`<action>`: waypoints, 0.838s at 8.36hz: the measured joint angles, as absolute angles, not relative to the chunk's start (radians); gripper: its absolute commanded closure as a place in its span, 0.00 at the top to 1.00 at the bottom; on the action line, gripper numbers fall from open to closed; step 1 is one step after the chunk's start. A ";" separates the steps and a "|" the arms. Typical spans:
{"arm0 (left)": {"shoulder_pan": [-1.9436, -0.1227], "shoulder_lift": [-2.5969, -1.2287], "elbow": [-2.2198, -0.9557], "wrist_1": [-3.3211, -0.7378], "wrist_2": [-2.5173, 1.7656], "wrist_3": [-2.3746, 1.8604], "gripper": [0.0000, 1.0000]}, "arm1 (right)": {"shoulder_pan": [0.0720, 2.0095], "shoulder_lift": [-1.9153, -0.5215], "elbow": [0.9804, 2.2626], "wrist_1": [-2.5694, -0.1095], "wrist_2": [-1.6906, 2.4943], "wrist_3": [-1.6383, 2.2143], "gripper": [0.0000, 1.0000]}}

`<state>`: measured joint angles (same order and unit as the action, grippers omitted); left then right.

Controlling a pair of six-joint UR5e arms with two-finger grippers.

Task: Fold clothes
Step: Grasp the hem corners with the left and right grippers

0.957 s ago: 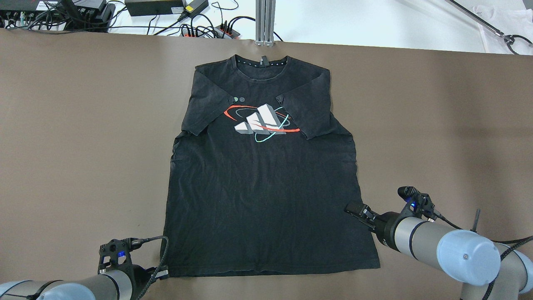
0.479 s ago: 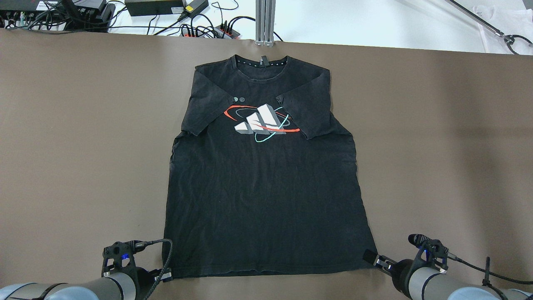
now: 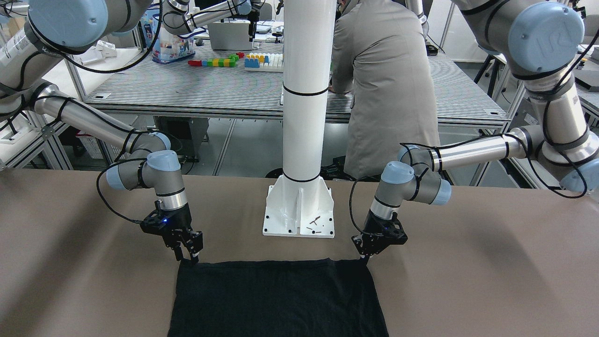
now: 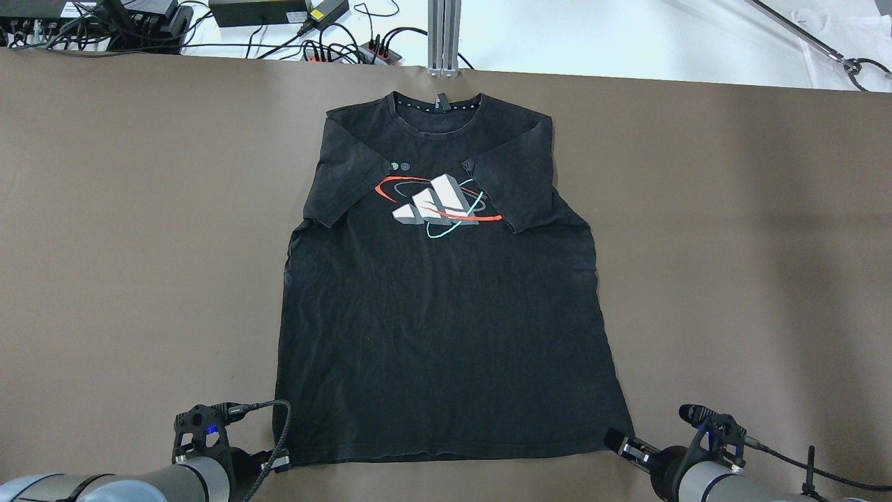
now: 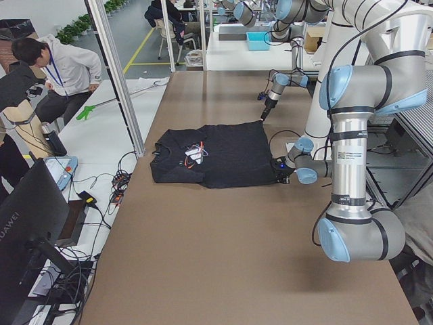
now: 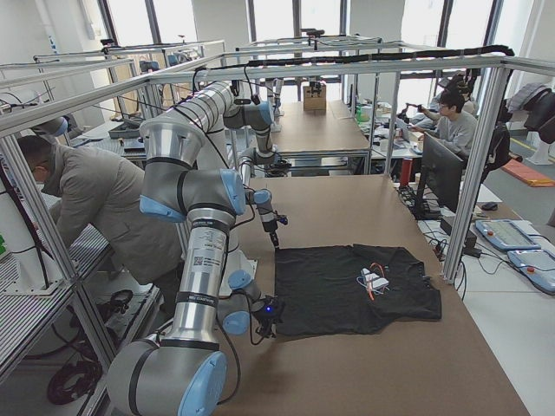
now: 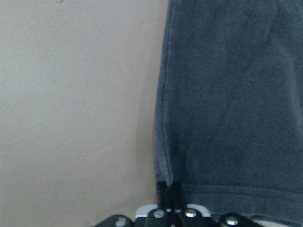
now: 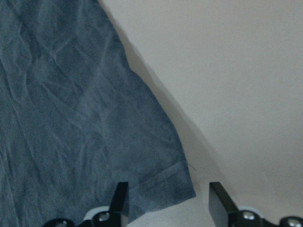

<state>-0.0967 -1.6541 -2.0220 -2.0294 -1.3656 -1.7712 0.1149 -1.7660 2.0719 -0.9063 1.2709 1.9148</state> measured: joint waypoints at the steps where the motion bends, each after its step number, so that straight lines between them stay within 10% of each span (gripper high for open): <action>1: -0.097 -1.656 -2.022 -2.029 -1.364 -1.771 0.00 | 0.114 -1.766 2.074 -0.907 1.269 1.915 0.50; 7: -0.097 -1.668 -2.023 -2.028 -1.361 -1.772 0.00 | 0.116 -1.776 2.079 -0.908 1.268 1.913 0.00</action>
<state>-0.0967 -1.6685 -2.0234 -2.0280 -1.3607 -1.7717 0.1156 -1.7755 2.0790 -0.9080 1.2677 1.9132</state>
